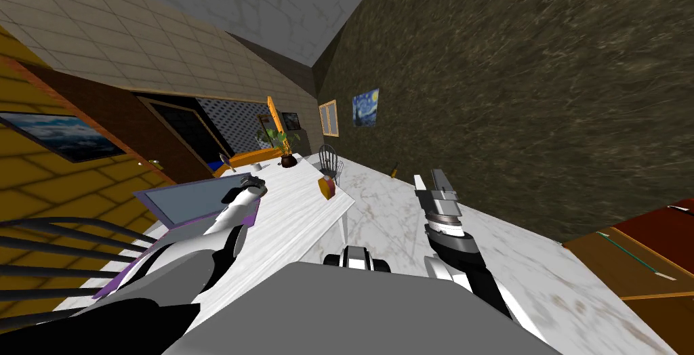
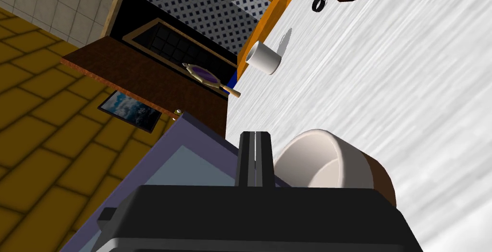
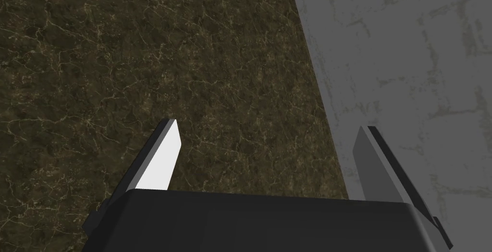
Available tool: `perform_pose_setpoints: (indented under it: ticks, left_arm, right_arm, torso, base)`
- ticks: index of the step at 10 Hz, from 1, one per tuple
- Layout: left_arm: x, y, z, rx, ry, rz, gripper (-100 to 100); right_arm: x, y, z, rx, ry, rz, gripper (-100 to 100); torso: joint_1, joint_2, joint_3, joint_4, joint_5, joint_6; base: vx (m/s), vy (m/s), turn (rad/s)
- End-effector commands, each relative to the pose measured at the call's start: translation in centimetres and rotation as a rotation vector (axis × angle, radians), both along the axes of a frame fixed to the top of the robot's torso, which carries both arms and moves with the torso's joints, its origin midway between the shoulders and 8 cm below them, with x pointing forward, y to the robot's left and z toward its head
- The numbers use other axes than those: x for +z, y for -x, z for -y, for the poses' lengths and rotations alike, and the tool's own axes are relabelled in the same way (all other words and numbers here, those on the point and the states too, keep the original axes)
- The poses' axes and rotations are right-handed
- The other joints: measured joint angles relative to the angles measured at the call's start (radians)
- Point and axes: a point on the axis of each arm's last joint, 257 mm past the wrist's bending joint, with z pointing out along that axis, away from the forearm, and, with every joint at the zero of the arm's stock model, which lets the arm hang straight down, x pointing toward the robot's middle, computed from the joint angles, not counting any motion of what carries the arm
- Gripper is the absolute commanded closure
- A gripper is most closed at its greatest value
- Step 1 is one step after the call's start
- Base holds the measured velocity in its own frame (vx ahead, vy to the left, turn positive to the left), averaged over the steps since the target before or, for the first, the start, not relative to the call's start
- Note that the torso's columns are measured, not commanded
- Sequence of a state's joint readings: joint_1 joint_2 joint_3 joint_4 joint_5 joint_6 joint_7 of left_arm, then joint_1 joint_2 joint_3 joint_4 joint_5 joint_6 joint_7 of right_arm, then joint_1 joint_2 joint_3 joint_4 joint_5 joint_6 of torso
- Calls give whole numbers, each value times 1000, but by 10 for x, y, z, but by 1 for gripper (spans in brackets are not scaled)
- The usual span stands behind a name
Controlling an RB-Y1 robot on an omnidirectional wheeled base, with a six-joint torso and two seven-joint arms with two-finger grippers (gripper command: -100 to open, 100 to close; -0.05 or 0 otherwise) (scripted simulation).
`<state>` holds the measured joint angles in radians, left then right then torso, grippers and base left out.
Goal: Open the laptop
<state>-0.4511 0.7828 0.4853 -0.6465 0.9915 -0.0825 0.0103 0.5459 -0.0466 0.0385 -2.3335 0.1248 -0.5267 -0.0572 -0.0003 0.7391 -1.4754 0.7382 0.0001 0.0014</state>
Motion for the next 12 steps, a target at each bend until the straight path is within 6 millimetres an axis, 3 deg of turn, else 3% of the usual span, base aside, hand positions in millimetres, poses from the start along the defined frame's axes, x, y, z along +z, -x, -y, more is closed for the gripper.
perform_pose_setpoints:
  ticks: [1,4,6,7,9,12]
  left_arm:
    - [-4,18,-10,22,7,0,100]
    - [1,28,-21,52,24,30,100]
    - [-5,60,-40,93,25,22,100]
    - [-3,65,-44,105,31,34,100]
    - [-5,106,-66,163,33,35,100]
    - [-6,151,-88,227,30,33,100]
  right_arm:
    - [0,0,0,0,0,0,0]
    - [0,0,0,0,0,0,0]
    - [0,0,0,0,0,0,0]
    - [0,0,0,0,0,0,0]
    - [0,0,0,0,0,0,0]
    - [0,0,0,0,0,0,0]
  torso:
    - [0,0,0,0,0,-2]
    - [0,-3,-2,-1,0,-1]
    - [0,0,0,0,0,1]
    - [0,1,1,0,0,-2]
    - [0,-1,0,0,0,0]
    - [0,0,0,0,0,-3]
  base:
    - [-23,2,-20]
    - [0,-1,11]
    - [-35,1,-332]
    - [-21,0,6]
    - [-37,-2,-290]
    - [-44,-4,-204]
